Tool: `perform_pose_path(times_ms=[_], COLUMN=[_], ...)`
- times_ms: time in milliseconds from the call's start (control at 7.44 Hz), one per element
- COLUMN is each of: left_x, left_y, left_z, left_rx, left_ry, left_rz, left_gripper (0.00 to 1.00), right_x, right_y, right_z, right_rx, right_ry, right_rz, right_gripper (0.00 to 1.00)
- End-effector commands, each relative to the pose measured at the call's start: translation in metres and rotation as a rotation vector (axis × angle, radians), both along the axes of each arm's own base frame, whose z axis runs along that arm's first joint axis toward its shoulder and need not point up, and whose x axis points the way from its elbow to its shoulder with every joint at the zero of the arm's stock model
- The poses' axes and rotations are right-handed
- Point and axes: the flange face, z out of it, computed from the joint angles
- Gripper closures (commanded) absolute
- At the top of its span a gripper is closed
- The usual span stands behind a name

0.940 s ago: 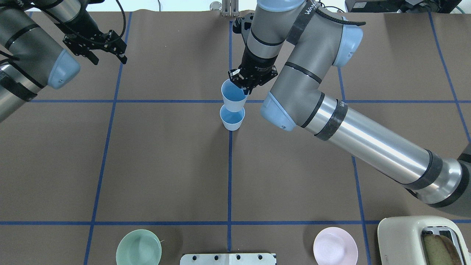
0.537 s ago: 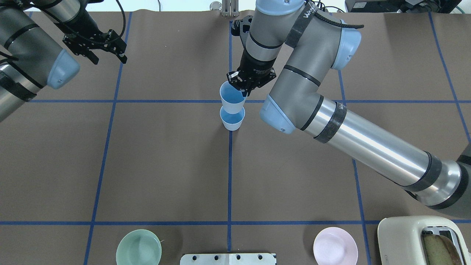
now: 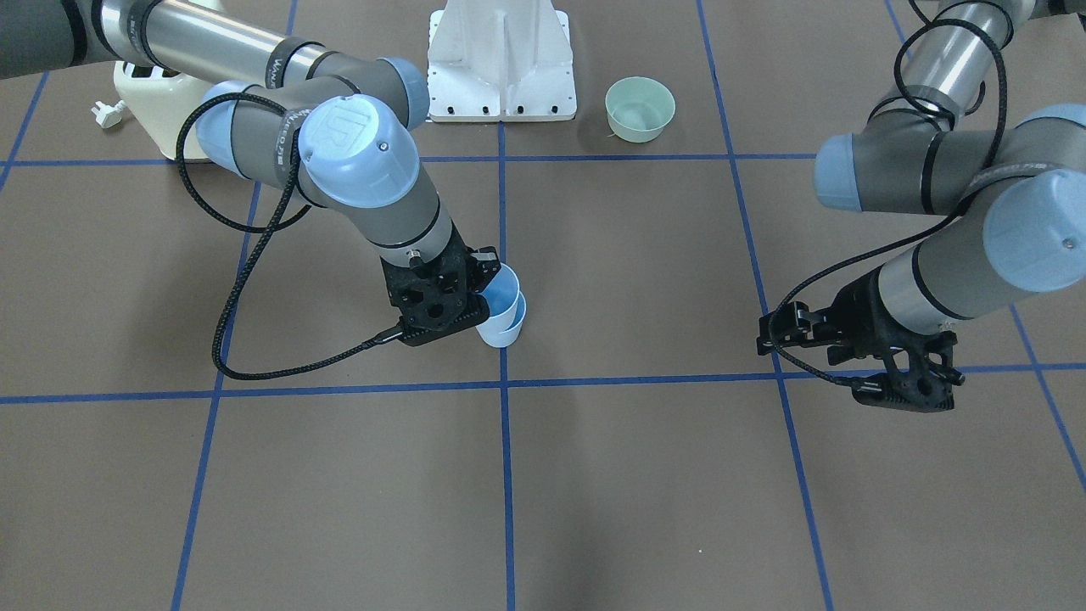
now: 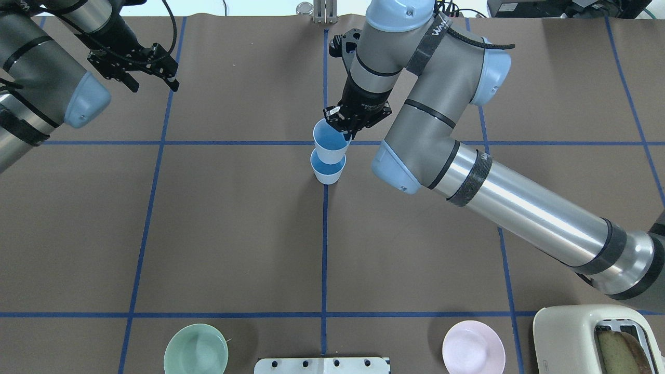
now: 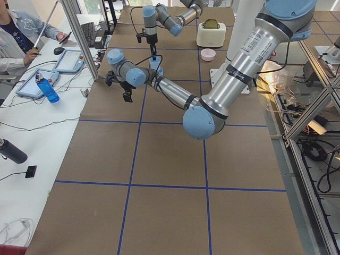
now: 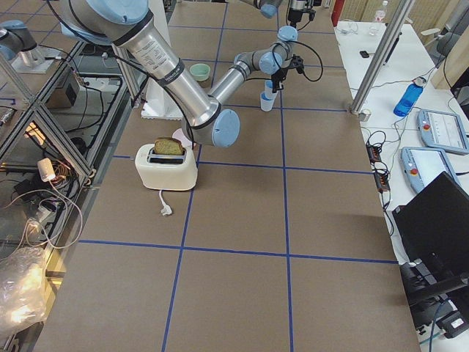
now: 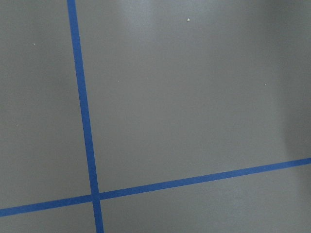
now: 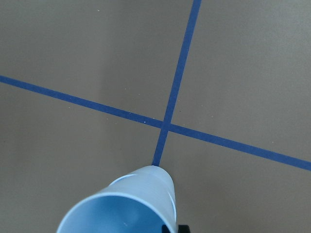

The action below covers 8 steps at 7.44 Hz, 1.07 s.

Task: Stack blue cups with both arms
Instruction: 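Press the right gripper's cup down into the centre cup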

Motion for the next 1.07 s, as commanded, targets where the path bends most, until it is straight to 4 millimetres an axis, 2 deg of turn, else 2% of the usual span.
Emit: perform_pose_path(times_ms=[0,403,940], left_x=[0.000,0.000,0.000], left_y=[0.000,0.000,0.000], left_z=[0.001,0.002,0.004], left_rx=[-0.001,-0.005,-0.006], left_ry=[0.000,-0.001,-0.003], left_rz=[0.001,0.000,0.001], left_gripper=[0.02,0.02,0.02], right_x=[-0.001,-0.001,-0.014], right_y=[0.002,0.004,0.013], right_z=[-0.002,-0.004,0.000], right_rx=[-0.008,-0.006,-0.008], right_ry=[-0.002,-0.006,0.000], right_rz=[0.003,0.003,-0.017], right_gripper=[0.85,0.85,0.85])
